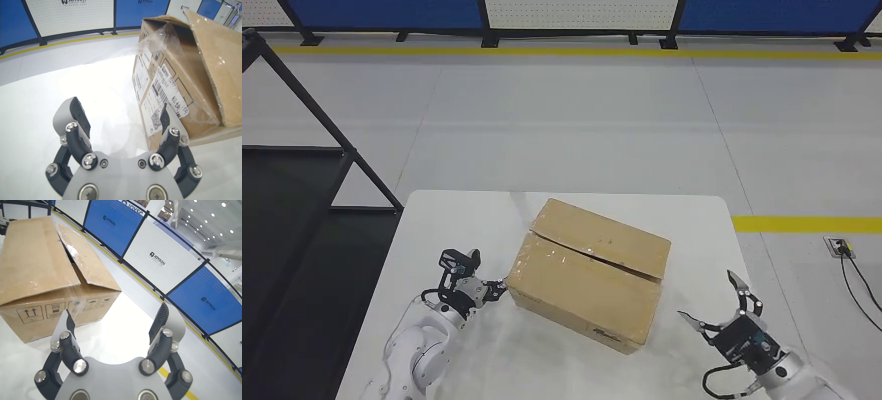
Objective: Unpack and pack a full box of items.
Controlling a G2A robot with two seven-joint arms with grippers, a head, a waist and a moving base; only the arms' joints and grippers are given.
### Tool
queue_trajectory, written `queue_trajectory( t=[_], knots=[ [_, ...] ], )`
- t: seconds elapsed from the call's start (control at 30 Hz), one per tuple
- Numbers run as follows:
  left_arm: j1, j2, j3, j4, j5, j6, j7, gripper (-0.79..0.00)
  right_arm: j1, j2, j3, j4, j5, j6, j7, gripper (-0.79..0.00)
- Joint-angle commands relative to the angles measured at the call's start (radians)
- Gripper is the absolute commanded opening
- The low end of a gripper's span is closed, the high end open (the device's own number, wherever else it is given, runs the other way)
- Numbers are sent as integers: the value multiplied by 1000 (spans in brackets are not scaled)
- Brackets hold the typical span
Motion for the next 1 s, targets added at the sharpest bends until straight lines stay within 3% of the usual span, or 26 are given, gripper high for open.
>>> queue_trajectory(
  t=[0.0, 0.27, 0.47, 0.73, 0.97],
  knots=[
    [0, 0, 0, 0, 0, 0, 0, 0, -20, 7, 13, -7, -10, -69, -32, 0],
    [0, 0, 0, 0, 0, 0, 0, 0, -130, 23, 51, 38, -19, -127, -184, 0],
    [0, 0, 0, 0, 0, 0, 0, 0, -145, 9, -20, 116, 138, -79, -92, 0],
    [0, 0, 0, 0, 0, 0, 0, 0, -98, 3, -134, 153, 187, -84, -46, 0],
    [0, 0, 0, 0, 0, 0, 0, 0, -73, -5, -192, 152, 236, -1, -5, 0]
  ],
)
